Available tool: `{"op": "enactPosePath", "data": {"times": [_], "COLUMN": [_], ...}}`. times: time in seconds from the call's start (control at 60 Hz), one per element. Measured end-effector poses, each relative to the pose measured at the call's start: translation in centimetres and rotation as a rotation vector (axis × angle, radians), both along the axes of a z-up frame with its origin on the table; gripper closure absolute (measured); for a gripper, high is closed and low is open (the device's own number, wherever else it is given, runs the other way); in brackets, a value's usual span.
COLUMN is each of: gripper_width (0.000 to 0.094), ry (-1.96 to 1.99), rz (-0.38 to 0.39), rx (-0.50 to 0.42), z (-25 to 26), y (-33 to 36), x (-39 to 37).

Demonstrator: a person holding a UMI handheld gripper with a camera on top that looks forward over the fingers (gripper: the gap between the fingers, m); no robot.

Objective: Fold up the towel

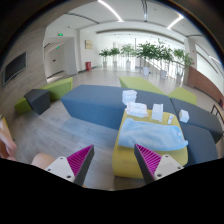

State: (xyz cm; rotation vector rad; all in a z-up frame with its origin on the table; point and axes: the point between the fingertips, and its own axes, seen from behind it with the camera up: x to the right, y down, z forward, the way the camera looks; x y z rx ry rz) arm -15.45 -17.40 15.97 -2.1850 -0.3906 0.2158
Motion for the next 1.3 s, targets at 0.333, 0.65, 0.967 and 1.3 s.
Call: {"op": "enactPosePath", "data": {"times": [0.333,0.65,0.967,1.3], "gripper_width": [0.0116,0.0373,0.0923,0.0924], "ry": [-0.066,-0.173,-0.226,-0.013], "rz": [-0.034,-0.083,-0.131,-0.260], "rx": [0.027,-0.069,0.017,0.090], "z": [-6.2,-17.8,-17.3,-6.6], "y": [11.4,19.9,20.6,22.9], "x": [0.0,-0.1,1.4,11.5]}}
